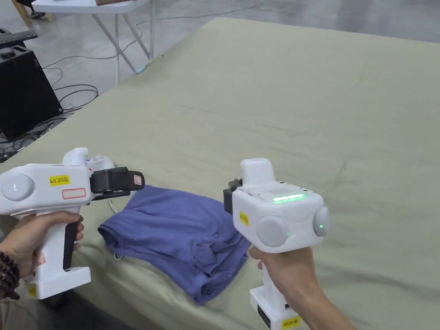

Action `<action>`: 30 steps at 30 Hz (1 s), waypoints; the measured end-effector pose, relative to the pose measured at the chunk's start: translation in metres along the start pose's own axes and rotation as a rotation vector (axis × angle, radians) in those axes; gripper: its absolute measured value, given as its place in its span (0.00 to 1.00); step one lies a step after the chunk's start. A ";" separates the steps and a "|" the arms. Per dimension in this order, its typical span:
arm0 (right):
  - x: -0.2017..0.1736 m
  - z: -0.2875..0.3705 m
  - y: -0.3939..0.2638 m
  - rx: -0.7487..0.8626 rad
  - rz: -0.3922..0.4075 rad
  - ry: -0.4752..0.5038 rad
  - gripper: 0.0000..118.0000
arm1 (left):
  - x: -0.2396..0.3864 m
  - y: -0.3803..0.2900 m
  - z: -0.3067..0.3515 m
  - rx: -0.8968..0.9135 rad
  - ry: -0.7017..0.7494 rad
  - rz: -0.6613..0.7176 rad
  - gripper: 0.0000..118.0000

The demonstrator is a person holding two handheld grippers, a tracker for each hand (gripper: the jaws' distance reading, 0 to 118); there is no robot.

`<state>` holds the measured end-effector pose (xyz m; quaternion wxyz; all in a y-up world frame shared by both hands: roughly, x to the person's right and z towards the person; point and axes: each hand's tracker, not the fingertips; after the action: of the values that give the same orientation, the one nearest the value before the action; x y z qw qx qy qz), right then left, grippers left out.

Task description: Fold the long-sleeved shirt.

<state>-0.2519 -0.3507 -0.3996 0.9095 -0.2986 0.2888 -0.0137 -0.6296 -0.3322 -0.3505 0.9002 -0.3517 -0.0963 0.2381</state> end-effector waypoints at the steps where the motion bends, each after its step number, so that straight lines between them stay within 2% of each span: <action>1: 0.006 0.013 0.001 0.010 0.000 -0.011 0.00 | 0.009 0.004 0.007 0.001 0.004 0.014 0.99; 3: 0.021 0.041 0.008 0.035 -0.001 -0.037 0.00 | 0.053 -0.002 0.025 0.037 -0.024 0.029 0.97; 4: 0.030 0.059 0.012 0.054 -0.004 -0.062 0.00 | 0.078 -0.005 0.035 0.074 -0.060 -0.004 0.94; 5: 0.035 0.077 0.015 0.072 -0.006 -0.078 0.00 | 0.102 -0.010 0.043 0.115 -0.087 -0.040 0.84; 6: 0.045 0.098 0.021 0.092 -0.011 -0.101 0.00 | 0.110 -0.008 0.042 0.149 -0.117 -0.101 0.58; 8: 0.062 0.135 0.030 0.135 -0.017 -0.162 0.00 | 0.165 -0.017 0.046 0.191 -0.106 -0.169 0.09; 9: 0.067 0.161 0.036 0.166 -0.015 -0.198 0.00 | 0.194 -0.023 0.048 0.217 -0.126 -0.201 0.00; 12: 0.094 0.226 0.045 0.262 -0.008 -0.315 0.00 | 0.282 -0.047 0.050 0.293 -0.154 -0.319 0.00; 16: 0.131 0.309 0.047 0.378 -0.033 -0.452 0.00 | 0.378 -0.074 0.040 0.478 -0.013 -0.540 0.00; 18: 0.147 0.345 0.044 0.426 -0.040 -0.531 0.00 | 0.410 -0.086 0.028 0.559 -0.018 -0.604 0.00; 22: 0.178 0.400 0.027 0.496 -0.060 -0.721 0.00 | 0.459 -0.108 0.005 0.626 -0.042 -0.602 0.00; 27: 0.196 0.440 -0.014 0.561 -0.104 -0.857 0.00 | 0.478 -0.150 -0.002 0.642 -0.064 -0.476 0.00; 30: 0.199 0.451 -0.043 0.585 -0.103 -0.889 0.00 | 0.481 -0.186 0.001 0.674 -0.050 -0.501 0.00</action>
<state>0.1606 -0.1839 -0.1833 0.9875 -0.0236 -0.1554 -0.0104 -0.1452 -0.2121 -0.2204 0.9923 0.0028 -0.1175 0.0383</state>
